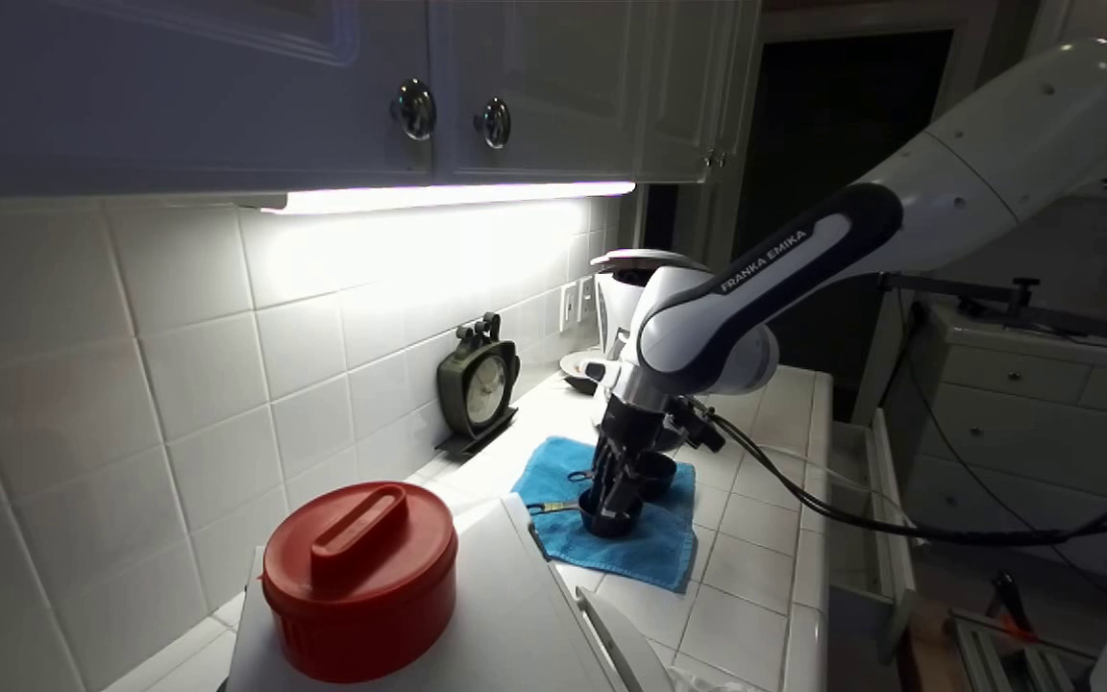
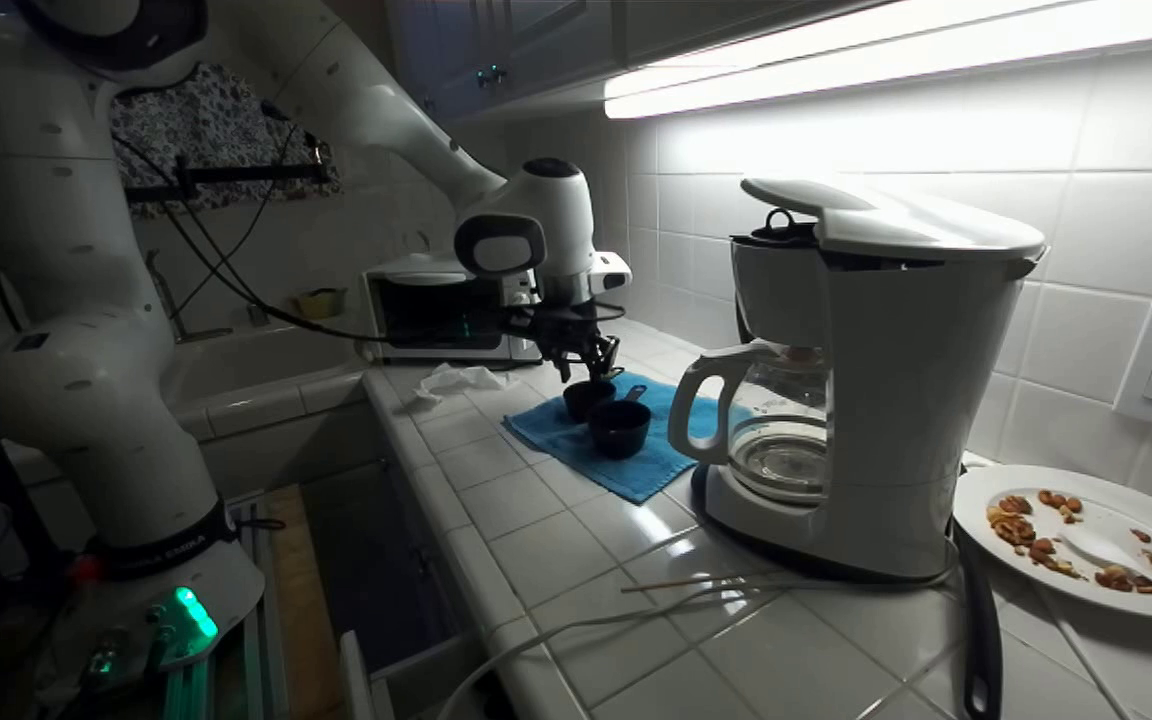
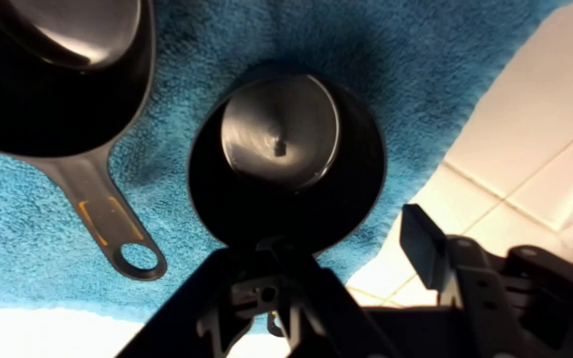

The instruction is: Swap around the black pots on the counter

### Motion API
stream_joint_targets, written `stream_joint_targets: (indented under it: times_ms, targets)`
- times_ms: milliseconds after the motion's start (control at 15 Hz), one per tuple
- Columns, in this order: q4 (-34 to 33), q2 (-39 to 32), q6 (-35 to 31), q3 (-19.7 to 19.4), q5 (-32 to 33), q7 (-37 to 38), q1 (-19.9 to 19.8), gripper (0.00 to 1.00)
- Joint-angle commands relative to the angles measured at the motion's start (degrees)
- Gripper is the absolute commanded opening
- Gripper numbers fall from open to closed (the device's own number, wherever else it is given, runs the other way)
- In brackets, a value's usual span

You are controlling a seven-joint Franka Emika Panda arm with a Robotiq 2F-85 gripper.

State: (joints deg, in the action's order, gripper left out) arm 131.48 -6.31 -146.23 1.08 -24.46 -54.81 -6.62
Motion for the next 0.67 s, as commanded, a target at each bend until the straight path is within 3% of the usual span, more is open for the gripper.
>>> stream_joint_targets:
  times_ms: [0,133,400,600]
  targets:
    - [-0.09,0.24,1.59,-0.37,2.34,1.23,0.75,0.22]
    - [-0.08,0.4,1.38,-0.86,3.25,3.08,0.69,0.07]
    - [-0.17,0.32,2.11,-1.63,6.12,6.21,0.62,0.01]
    - [-0.3,1.03,2.6,-1.64,5.06,5.82,0.37,0.04]
